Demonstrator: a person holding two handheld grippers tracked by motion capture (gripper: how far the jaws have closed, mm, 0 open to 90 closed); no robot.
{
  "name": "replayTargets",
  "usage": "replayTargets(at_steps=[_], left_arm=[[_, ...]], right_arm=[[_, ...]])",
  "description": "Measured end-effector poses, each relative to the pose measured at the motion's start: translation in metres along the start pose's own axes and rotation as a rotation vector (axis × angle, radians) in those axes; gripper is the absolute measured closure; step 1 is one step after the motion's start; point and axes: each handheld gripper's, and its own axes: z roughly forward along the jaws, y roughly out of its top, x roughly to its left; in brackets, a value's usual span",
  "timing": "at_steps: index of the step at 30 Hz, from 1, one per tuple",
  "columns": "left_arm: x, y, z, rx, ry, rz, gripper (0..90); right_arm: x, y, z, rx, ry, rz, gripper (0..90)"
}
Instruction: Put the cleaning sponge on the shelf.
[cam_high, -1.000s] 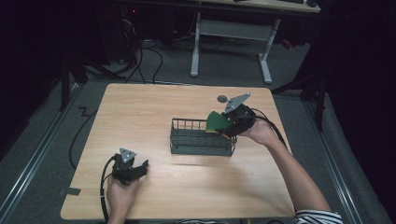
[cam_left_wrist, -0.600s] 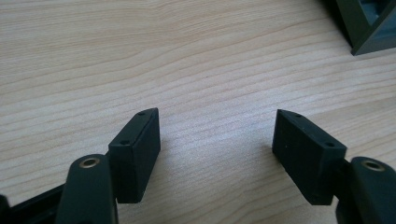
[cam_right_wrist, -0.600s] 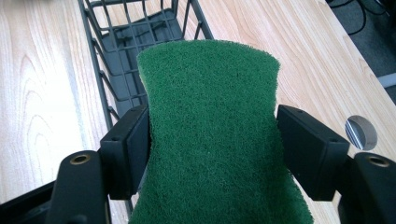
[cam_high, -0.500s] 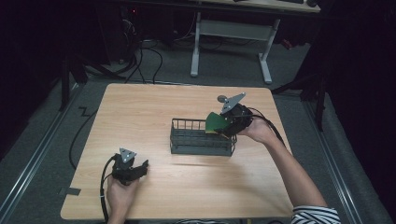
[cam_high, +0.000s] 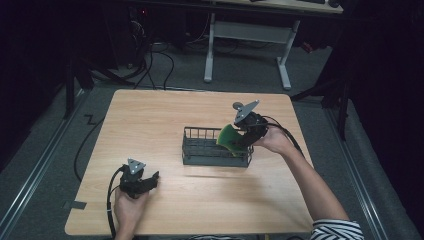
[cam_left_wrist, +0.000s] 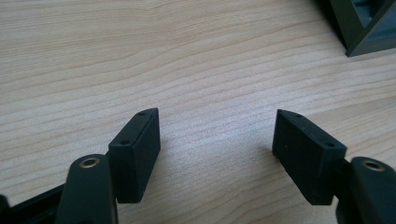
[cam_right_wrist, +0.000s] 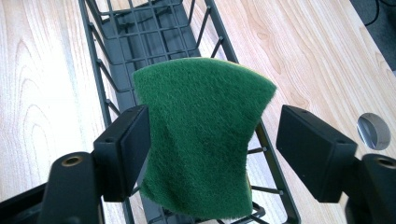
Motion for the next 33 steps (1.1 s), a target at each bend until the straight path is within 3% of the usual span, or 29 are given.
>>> replayTargets(at_steps=[5, 10, 17, 22, 27, 33], left_arm=[[0.0, 0.0, 0.0, 0.0, 0.0, 0.0, 32.8], [0.0, 0.0, 0.0, 0.0, 0.0, 0.0, 32.8], [0.0, 0.0, 0.0, 0.0, 0.001, 0.002, 32.8], [-0.001, 0.0, 0.0, 0.001, 0.004, 0.004, 32.8], [-0.001, 0.0, 0.0, 0.002, 0.005, 0.005, 32.9], [-0.001, 0.0, 0.0, 0.002, 0.005, 0.006, 33.0]], right_arm=[[0.003, 0.0, 0.0, -0.017, 0.0, 0.0, 39.5], [0.008, 0.0, 0.003, -0.04, 0.0, 0.002, 45.2], [0.01, 0.0, 0.002, -0.087, 0.045, 0.041, 46.5], [0.008, -0.002, -0.002, -0.115, 0.032, 0.067, 46.6], [0.005, -0.001, 0.0, -0.105, 0.009, 0.091, 45.7], [0.003, 0.003, 0.01, -0.099, 0.033, 0.114, 45.6]])
